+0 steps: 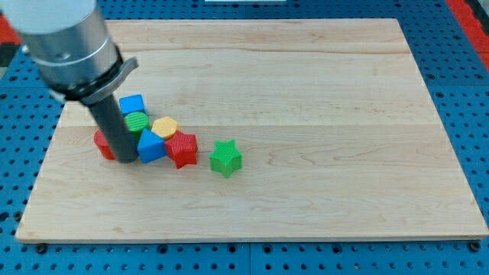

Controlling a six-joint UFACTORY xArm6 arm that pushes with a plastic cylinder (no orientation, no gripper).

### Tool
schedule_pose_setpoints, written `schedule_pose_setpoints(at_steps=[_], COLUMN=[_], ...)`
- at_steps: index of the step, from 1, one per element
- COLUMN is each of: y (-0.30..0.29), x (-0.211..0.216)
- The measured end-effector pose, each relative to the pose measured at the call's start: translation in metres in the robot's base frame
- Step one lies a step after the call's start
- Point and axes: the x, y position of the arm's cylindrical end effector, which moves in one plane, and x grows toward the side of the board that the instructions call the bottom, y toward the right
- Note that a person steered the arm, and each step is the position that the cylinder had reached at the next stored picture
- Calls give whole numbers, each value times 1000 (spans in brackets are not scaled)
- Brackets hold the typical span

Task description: Push the green star to the center of the board

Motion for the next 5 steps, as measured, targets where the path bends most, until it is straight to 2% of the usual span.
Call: schedule_pose_setpoints(at_steps=[1,2,4,5], y=[49,74,87,135], x=[-2,-3,-6,-19])
